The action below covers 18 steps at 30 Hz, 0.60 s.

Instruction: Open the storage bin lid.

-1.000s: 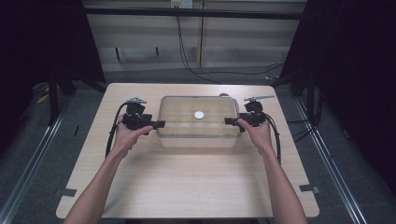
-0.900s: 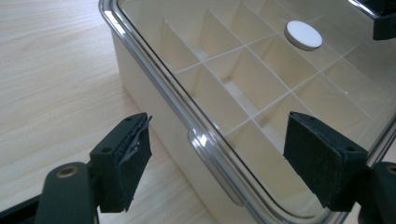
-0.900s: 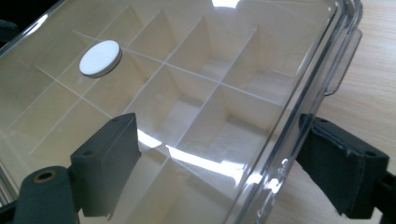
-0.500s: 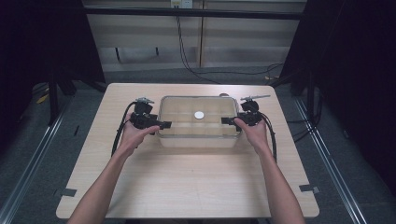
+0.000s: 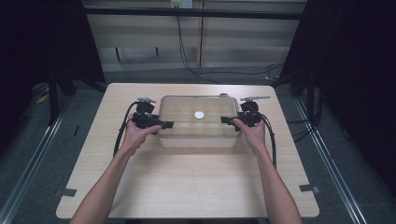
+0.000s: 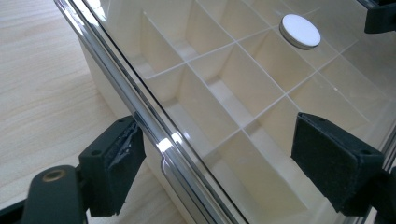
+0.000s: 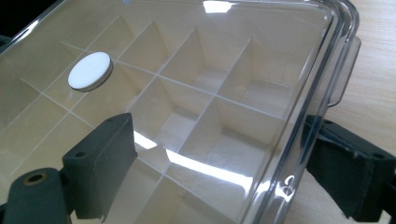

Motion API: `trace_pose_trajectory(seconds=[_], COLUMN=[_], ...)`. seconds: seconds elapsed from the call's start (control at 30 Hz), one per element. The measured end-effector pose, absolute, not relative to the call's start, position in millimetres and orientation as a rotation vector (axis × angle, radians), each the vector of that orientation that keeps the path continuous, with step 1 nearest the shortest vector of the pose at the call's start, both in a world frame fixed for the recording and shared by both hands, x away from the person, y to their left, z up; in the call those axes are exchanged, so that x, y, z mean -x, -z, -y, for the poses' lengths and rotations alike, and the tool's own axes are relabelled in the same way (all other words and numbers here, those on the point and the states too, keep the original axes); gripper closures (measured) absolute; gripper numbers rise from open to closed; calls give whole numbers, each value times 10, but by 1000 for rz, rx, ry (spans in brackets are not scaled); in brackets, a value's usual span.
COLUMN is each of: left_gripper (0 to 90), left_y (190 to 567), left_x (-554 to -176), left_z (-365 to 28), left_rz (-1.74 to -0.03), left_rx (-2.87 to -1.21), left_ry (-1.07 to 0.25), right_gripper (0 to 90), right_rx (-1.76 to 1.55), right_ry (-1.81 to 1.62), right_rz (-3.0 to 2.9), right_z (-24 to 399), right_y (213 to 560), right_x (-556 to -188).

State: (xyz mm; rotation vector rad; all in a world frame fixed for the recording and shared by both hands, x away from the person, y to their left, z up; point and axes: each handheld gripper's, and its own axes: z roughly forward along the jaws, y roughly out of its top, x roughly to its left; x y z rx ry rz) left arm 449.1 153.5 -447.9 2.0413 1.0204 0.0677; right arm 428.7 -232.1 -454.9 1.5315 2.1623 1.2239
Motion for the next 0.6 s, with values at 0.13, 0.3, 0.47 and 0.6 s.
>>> trace_pose_trajectory(seconds=[0.13,0.3,0.47,0.6], left_gripper=[175,185,252,290], left_y=[4490,4475,4423,4405], left_x=[-4488,-4485,-4446,-4440], left_z=[-1556,-1581,-1592,-1609], left_rz=[-1018,-1007,-988,-984], left_rx=[-2024,-2028,-2013,-2005], left_ry=[-56,-64,-107,-111], right_gripper=[128,162,208,250], right_rx=[-1507,-1504,-1509,-1522], right_ry=[-1213,-1253,-1316,-1371], right_rz=[-2125,-2128,-2096,-2072], right_z=[2304,2342,2391,2426], right_y=[4509,4476,4448,4436], right_x=[-4268,-4253,-4226,-4211])
